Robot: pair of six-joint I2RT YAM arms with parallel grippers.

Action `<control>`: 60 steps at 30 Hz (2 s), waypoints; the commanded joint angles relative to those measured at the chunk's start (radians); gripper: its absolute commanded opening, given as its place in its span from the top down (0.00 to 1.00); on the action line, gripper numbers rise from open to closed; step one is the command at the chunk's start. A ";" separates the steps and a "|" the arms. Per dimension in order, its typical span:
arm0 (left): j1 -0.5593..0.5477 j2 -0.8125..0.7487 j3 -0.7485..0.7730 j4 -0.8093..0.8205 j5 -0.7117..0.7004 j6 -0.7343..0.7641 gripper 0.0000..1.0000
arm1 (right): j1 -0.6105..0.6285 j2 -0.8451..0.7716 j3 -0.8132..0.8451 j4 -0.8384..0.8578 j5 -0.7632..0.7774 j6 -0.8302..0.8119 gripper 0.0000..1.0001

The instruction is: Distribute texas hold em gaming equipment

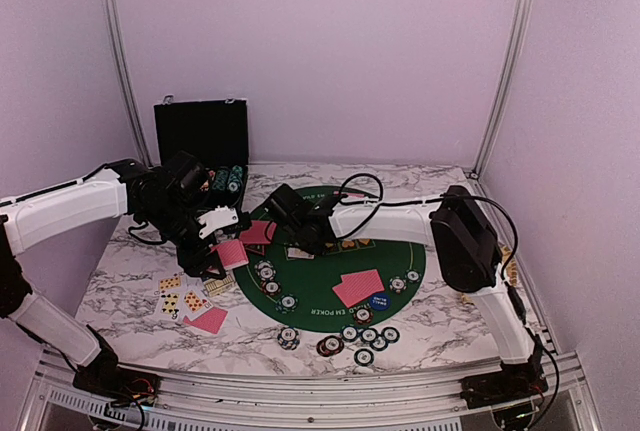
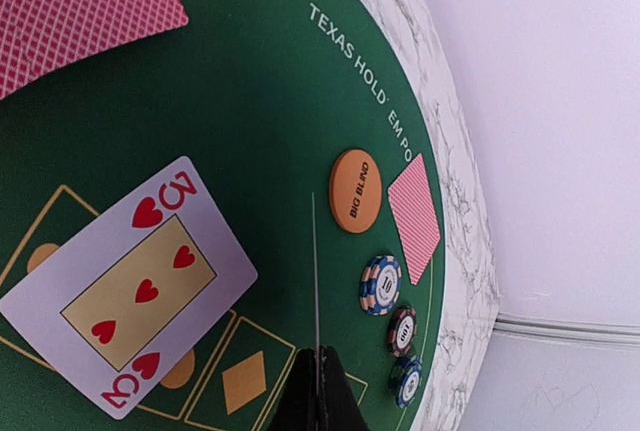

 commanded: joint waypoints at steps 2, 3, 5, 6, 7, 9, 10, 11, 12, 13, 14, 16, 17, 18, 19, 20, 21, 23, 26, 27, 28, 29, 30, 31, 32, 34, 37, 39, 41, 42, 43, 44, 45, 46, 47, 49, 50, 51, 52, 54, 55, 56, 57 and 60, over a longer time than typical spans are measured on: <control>0.005 -0.033 -0.002 -0.012 0.012 0.014 1.00 | 0.013 0.018 -0.047 0.067 -0.003 -0.029 1.00; 0.005 -0.032 -0.001 -0.012 0.012 0.013 1.00 | 0.013 0.019 -0.049 0.067 -0.022 -0.023 1.00; 0.005 -0.031 0.003 -0.013 0.012 0.011 1.00 | 0.013 0.017 -0.054 0.065 -0.065 -0.015 0.97; 0.005 -0.031 0.005 -0.013 0.011 0.010 1.00 | 0.015 0.015 -0.056 0.064 -0.082 -0.013 0.95; 0.005 -0.030 0.005 -0.014 0.012 0.010 1.00 | 0.016 0.012 -0.059 0.061 -0.101 -0.009 0.93; 0.005 -0.030 0.005 -0.014 0.012 0.010 1.00 | 0.016 0.004 -0.068 0.058 -0.135 0.004 0.90; 0.005 -0.031 0.004 -0.015 0.011 0.010 1.00 | 0.016 -0.005 -0.075 0.057 -0.155 0.010 0.87; 0.005 -0.031 0.004 -0.014 0.010 0.010 1.00 | 0.016 -0.013 -0.084 0.059 -0.182 0.017 0.84; 0.005 -0.030 0.004 -0.015 0.008 0.010 1.00 | 0.017 -0.023 -0.097 0.060 -0.201 0.021 0.81; 0.005 -0.030 0.005 -0.015 0.009 0.010 1.00 | 0.017 -0.032 -0.106 0.061 -0.219 0.028 0.77; 0.005 -0.028 0.006 -0.014 0.011 0.011 1.00 | 0.017 -0.042 -0.113 0.063 -0.237 0.033 0.73; 0.005 -0.026 0.011 -0.016 0.012 0.010 1.00 | 0.017 -0.054 -0.127 0.066 -0.259 0.039 0.60; 0.005 -0.025 0.013 -0.016 0.013 0.010 1.00 | 0.017 -0.058 -0.132 0.064 -0.265 0.044 0.56; 0.005 -0.025 0.015 -0.016 0.012 0.009 1.00 | 0.016 -0.063 -0.137 0.062 -0.269 0.048 0.52; 0.005 -0.025 0.016 -0.017 0.012 0.009 1.00 | 0.016 -0.069 -0.139 0.062 -0.270 0.053 0.49; 0.005 -0.025 0.016 -0.017 0.012 0.010 1.00 | 0.013 -0.074 -0.142 0.062 -0.277 0.060 0.46; 0.005 -0.027 0.016 -0.017 0.012 0.011 1.00 | 0.011 -0.081 -0.142 0.061 -0.290 0.071 0.44; 0.005 -0.027 0.014 -0.018 0.011 0.009 1.00 | -0.001 -0.104 -0.140 0.064 -0.335 0.098 0.42; 0.005 -0.030 0.013 -0.018 0.011 0.010 1.00 | -0.033 -0.150 -0.138 0.069 -0.408 0.162 0.39; 0.005 -0.032 0.013 -0.018 0.011 0.009 1.00 | -0.046 -0.170 -0.140 0.072 -0.428 0.190 0.36; 0.005 -0.032 0.013 -0.018 0.011 0.009 1.00 | -0.061 -0.189 -0.144 0.077 -0.454 0.224 0.31; 0.005 -0.032 0.014 -0.018 0.009 0.007 1.00 | -0.074 -0.210 -0.149 0.083 -0.475 0.252 0.24; 0.005 -0.032 0.014 -0.018 0.009 0.007 1.00 | -0.087 -0.232 -0.155 0.088 -0.495 0.280 0.18; 0.005 -0.032 0.015 -0.018 0.009 0.007 1.00 | -0.101 -0.252 -0.161 0.093 -0.530 0.303 0.13; 0.005 -0.033 0.016 -0.018 0.010 0.007 1.00 | -0.117 -0.275 -0.168 0.104 -0.571 0.338 0.07; 0.005 -0.030 0.018 -0.018 0.010 0.007 1.00 | -0.154 -0.317 -0.182 0.124 -0.675 0.403 0.01; 0.005 -0.024 0.025 -0.018 0.011 0.007 1.00 | -0.199 -0.361 -0.210 0.172 -0.850 0.504 0.01; 0.005 -0.022 0.027 -0.018 0.013 0.005 1.00 | -0.223 -0.395 -0.256 0.223 -0.925 0.575 0.01; 0.005 -0.022 0.027 -0.018 0.013 0.007 1.00 | -0.270 -0.433 -0.344 0.333 -1.078 0.672 0.01; 0.005 -0.023 0.026 -0.018 0.012 0.007 1.00 | -0.305 -0.440 -0.384 0.388 -1.174 0.733 0.01; 0.005 -0.025 0.026 -0.017 0.012 0.007 1.00 | -0.334 -0.441 -0.418 0.437 -1.250 0.819 0.01; 0.005 -0.026 0.024 -0.018 0.012 0.007 1.00 | -0.360 -0.439 -0.447 0.476 -1.296 0.877 0.01; 0.005 -0.027 0.025 -0.017 0.013 0.007 1.00 | -0.372 -0.436 -0.470 0.499 -1.318 0.912 0.01; 0.005 -0.027 0.025 -0.017 0.013 0.005 1.00 | -0.375 -0.433 -0.470 0.496 -1.320 0.922 0.01; 0.005 -0.027 0.027 -0.017 0.014 0.006 1.00 | -0.374 -0.431 -0.469 0.487 -1.323 0.928 0.01; 0.005 -0.027 0.028 -0.017 0.013 0.006 1.00 | -0.364 -0.435 -0.487 0.512 -1.341 0.954 0.01; 0.005 -0.027 0.028 -0.017 0.012 0.006 1.00 | -0.358 -0.440 -0.498 0.528 -1.352 0.972 0.01; 0.005 -0.025 0.028 -0.017 0.012 0.007 1.00 | -0.350 -0.445 -0.512 0.541 -1.365 0.990 0.01; 0.005 -0.026 0.030 -0.017 0.011 0.006 1.00 | -0.338 -0.452 -0.527 0.582 -1.379 1.015 0.01; 0.005 -0.023 0.031 -0.017 0.012 0.009 1.00 | -0.305 -0.454 -0.550 0.636 -1.416 1.059 0.02; 0.005 -0.022 0.032 -0.017 0.013 0.009 1.00 | -0.287 -0.449 -0.552 0.647 -1.428 1.084 0.03; 0.005 -0.020 0.033 -0.017 0.014 0.009 1.00 | -0.271 -0.443 -0.552 0.652 -1.436 1.097 0.04; 0.005 -0.017 0.035 -0.017 0.015 0.009 1.00 | -0.253 -0.436 -0.552 0.663 -1.440 1.113 0.05; 0.005 -0.012 0.043 -0.015 0.018 0.007 1.00 | -0.215 -0.408 -0.570 0.747 -1.476 1.194 0.06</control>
